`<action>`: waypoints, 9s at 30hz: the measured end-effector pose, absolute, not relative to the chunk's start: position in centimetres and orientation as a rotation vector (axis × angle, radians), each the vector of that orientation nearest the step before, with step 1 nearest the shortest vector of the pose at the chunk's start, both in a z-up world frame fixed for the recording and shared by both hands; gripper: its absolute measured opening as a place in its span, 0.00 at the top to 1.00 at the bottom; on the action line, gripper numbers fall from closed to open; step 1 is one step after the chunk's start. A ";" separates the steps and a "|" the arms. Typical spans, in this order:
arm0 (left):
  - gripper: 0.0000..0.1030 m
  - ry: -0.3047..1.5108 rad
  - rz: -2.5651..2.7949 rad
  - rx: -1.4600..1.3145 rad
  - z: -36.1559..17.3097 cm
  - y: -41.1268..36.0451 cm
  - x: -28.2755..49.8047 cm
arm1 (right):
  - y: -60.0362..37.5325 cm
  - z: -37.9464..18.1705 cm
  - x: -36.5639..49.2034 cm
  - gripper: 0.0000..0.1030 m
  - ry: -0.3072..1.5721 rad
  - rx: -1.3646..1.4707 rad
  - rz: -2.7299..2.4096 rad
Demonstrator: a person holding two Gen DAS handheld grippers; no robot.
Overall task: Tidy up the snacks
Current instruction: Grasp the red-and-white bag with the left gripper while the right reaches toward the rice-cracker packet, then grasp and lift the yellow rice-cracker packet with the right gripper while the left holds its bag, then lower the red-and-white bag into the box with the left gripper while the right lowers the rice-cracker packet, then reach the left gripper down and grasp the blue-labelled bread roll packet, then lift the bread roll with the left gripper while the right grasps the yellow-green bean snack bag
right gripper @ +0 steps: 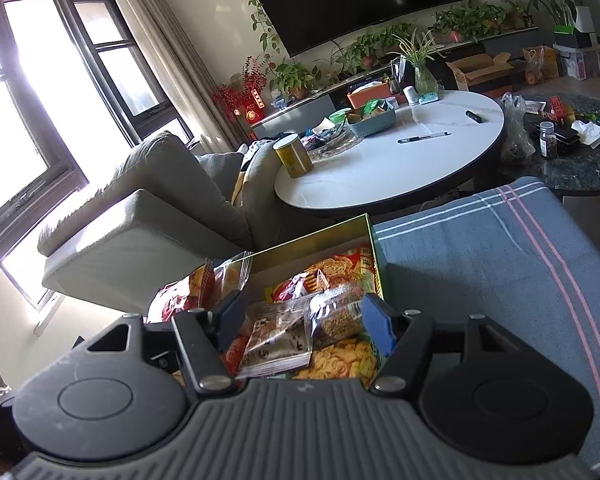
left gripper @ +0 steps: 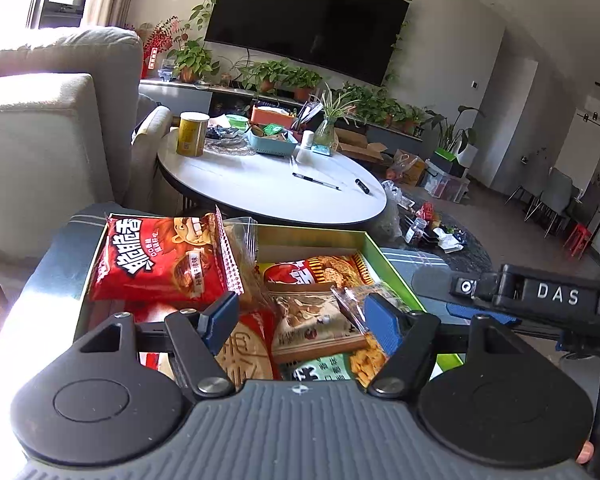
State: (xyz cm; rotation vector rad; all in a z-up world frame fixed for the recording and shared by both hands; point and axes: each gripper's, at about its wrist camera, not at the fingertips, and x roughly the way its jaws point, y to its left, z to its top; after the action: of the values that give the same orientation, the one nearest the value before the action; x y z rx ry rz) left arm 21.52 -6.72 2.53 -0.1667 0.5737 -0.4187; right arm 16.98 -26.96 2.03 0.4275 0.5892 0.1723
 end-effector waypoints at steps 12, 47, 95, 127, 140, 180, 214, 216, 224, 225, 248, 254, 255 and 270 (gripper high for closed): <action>0.31 0.607 -0.453 -0.133 1.9 -5.1 13.7 | -26.0 1.4 11.4 0.26 0.619 0.370 0.206; 0.48 0.782 -0.592 0.228 -4.9 -10.4 3.9 | -26.2 -0.7 3.7 0.26 0.664 0.341 0.232; 0.49 0.728 -0.298 -0.075 -2.2 1.8 6.5 | -17.9 -2.6 3.7 0.25 0.794 0.053 0.456; 0.49 0.729 -0.311 -0.113 -1.6 1.9 6.5 | -16.7 -2.5 6.7 0.43 0.752 0.024 0.381; 0.49 0.609 -0.407 -0.067 3.7 -2.9 10.1 | -21.5 3.0 8.4 0.43 0.548 0.236 0.243; 0.41 0.615 -0.497 -0.042 1.4 -8.4 19.6 | -25.9 0.6 15.2 0.41 0.566 0.339 0.148; 0.30 0.601 -0.957 0.426 -0.9 -16.3 2.9 | -28.0 2.2 7.4 0.37 0.565 0.276 0.083; 0.30 0.630 -0.963 0.441 -1.8 -17.1 3.0 | -27.9 2.0 7.3 0.37 0.572 0.271 0.088; 0.37 0.728 -0.934 0.408 -4.3 -18.4 4.8 | -27.6 0.8 7.4 0.37 0.608 0.270 0.098; 0.41 0.745 -0.931 0.378 -4.3 -18.1 5.1 | -27.6 0.6 7.4 0.37 0.613 0.270 0.098; 0.60 0.734 -0.480 0.081 -1.9 -4.9 7.8 | -25.1 -3.4 9.3 0.33 0.761 0.241 0.145; 0.57 0.743 -0.466 0.088 -2.1 -4.0 7.4 | -25.3 -4.4 10.4 0.33 0.782 0.261 0.122; 0.52 0.745 -0.465 0.093 -2.2 -4.2 7.4 | -25.3 -4.4 10.4 0.33 0.780 0.257 0.128; 0.54 0.802 -0.483 0.161 -4.7 -6.3 7.7 | -25.8 -4.9 12.4 0.32 0.788 0.268 0.166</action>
State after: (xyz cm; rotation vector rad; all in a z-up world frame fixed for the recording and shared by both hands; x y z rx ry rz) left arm 7.72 -6.30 -4.66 0.1611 0.8015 -0.4832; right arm 12.37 -25.79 -4.86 0.2685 0.7878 0.1664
